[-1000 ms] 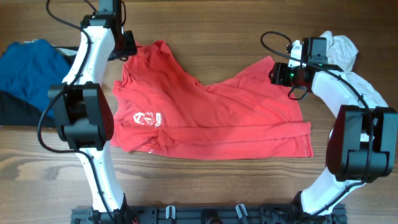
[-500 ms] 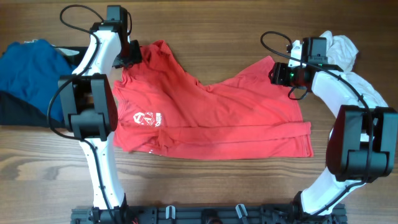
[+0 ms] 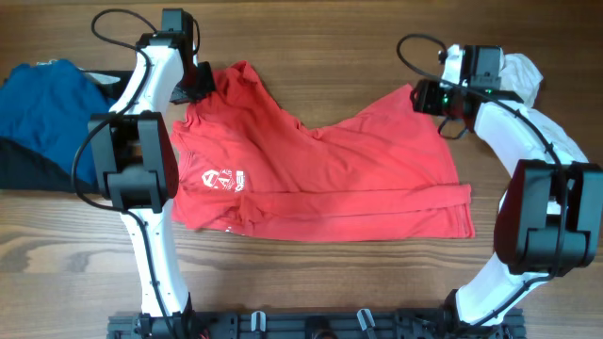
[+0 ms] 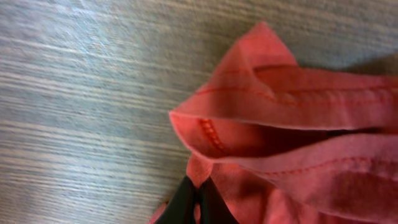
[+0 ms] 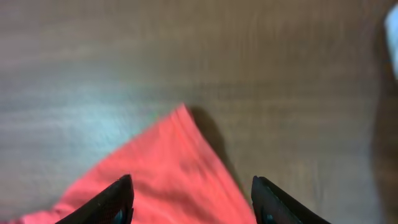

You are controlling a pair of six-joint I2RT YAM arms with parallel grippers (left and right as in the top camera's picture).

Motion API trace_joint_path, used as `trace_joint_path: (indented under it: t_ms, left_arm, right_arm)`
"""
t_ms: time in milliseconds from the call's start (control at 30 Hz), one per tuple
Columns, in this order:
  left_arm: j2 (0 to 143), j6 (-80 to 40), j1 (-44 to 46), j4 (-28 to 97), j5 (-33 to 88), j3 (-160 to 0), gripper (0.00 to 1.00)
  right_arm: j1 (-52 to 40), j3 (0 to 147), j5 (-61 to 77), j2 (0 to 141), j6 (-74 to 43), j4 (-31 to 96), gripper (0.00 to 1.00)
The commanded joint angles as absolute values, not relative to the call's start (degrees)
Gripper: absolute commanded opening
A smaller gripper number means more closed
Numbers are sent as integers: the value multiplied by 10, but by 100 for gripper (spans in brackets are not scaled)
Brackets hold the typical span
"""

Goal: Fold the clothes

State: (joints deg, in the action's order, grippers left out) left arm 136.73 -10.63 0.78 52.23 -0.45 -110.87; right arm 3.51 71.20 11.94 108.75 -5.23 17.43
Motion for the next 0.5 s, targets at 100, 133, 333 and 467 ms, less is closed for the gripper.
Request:
trace_joint_path:
  t_ms: [100, 133, 333, 467]
  left_arm:
    - [1391, -108, 14, 532, 34, -1106, 4]
    - [1391, -108, 14, 532, 34, -1106, 4]
    - [1391, -108, 14, 532, 34, -1106, 5]
    - [1391, -108, 14, 532, 34, -1106, 6]
  right_arm:
    - [30, 729, 134, 1131, -44, 117, 61]
    - [26, 729, 137, 1148, -45, 102, 61]
    - [2, 729, 138, 1206, -46, 32, 61]
    - [-13, 729, 112, 1226, -47, 13, 57]
